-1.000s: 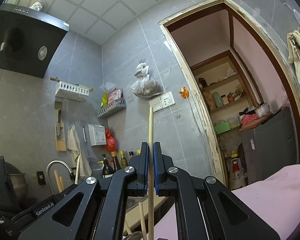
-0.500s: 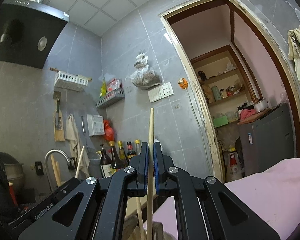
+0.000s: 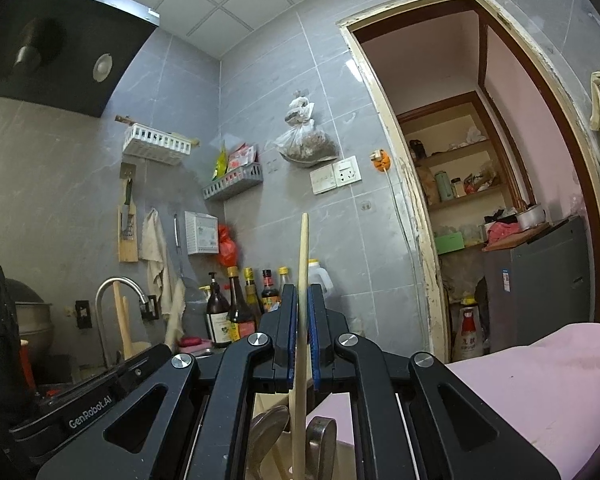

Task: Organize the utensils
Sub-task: 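Carry both held chopsticks over the white basket, then lower the chopsticks into the basket and open both tools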

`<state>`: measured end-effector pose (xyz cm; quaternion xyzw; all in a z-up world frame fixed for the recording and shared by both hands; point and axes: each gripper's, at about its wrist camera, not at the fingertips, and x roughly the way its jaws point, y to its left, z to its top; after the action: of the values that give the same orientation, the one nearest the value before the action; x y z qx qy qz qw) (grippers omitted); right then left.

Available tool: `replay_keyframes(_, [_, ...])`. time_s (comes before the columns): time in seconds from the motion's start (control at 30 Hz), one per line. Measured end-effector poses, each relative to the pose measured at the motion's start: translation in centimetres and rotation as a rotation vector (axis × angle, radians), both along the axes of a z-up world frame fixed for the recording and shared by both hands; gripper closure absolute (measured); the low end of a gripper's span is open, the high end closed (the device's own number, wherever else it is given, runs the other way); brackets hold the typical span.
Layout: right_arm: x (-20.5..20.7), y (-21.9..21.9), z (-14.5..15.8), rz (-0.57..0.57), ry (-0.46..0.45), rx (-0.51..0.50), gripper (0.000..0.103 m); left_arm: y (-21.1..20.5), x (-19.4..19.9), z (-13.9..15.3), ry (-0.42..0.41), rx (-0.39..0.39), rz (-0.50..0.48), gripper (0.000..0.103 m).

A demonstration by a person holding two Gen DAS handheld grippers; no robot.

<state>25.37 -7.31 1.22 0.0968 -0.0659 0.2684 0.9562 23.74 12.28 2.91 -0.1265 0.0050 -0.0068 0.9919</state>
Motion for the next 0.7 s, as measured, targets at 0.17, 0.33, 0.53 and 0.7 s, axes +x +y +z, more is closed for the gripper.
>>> replay_keyframes(0.17, [0.0,-0.1,0.0,-0.001,0.0,0.003,0.097,-0.1,0.0,-0.1,0.006,0.001,-0.007,0.096])
replay_keyframes(0.33, [0.0,-0.2,-0.1,-0.007,-0.006,0.0,0.092,-0.1,-0.3,0.1,-0.006,-0.015,-0.019,0.084])
replay_keyframes(0.53, [-0.3,-0.5,0.0,-0.017,-0.019,0.009,0.086,0.1,-0.8,0.5,-0.023,-0.034,-0.028,0.077])
replay_keyframes(0.7, [-0.6,-1.0,0.4,-0.024,-0.018,0.021,0.078,0.5,-1.3,1.1,-0.039,-0.059,-0.033,0.07])
